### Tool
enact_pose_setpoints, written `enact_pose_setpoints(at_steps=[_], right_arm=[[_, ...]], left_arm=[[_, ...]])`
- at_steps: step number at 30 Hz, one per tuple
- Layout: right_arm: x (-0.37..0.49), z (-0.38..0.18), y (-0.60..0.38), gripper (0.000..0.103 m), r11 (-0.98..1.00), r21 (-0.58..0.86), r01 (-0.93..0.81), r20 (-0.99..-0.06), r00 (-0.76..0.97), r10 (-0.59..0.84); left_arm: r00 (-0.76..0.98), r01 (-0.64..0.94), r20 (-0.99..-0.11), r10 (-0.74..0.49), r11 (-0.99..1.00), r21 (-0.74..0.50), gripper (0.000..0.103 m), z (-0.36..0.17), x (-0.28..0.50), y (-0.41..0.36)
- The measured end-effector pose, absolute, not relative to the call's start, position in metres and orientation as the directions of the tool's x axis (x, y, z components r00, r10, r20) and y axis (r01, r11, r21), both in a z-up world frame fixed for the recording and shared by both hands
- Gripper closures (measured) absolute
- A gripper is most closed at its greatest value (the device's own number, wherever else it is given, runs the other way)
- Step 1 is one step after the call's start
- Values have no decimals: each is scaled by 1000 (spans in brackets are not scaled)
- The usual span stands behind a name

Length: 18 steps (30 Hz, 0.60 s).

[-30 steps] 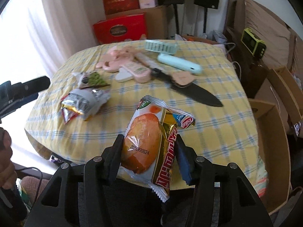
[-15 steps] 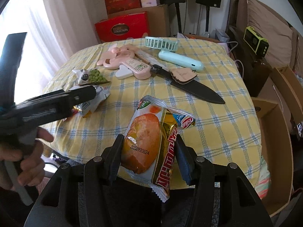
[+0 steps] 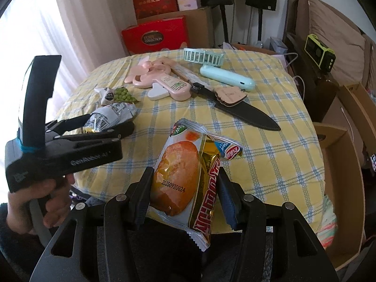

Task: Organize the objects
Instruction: 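Grasp the white printed snack bag with the left tool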

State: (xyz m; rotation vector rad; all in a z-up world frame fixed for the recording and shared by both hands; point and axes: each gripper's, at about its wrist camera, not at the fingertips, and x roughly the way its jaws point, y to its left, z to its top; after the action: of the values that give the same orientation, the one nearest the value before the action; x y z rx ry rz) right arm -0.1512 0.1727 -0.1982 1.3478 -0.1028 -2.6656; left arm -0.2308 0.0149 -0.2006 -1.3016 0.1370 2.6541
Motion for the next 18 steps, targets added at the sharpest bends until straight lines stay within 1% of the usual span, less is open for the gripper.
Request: enact_pose_setpoints(at_steps=[1,6,8,14,18], right_arm=[[-151,-198,172,50,-986,130,105,-794,-584,-167],[-149,-198,166,50,-984,128,124,-795,-580,-177],[-149,-198,166,50,-984,128,127,-795,-581,-178],[-148,-195,169,50,-984,131,121,-788,-589,-177],[-146,-192,168,50,-983,130,128,-783,-595,-181]], left_arm=[[-603,-207,-789,118,-978,11,18,-201,-230,15],[-619,-188,-776,121,-982,-3,32,-199,-226,10],[-620,-182,-775,122,-983,-9,35,-197,-226,8],[-630,-165,-766,131,-986,-33,41,-193,-221,4],[-620,-166,-768,158,-984,-69,42,-190,-218,1]])
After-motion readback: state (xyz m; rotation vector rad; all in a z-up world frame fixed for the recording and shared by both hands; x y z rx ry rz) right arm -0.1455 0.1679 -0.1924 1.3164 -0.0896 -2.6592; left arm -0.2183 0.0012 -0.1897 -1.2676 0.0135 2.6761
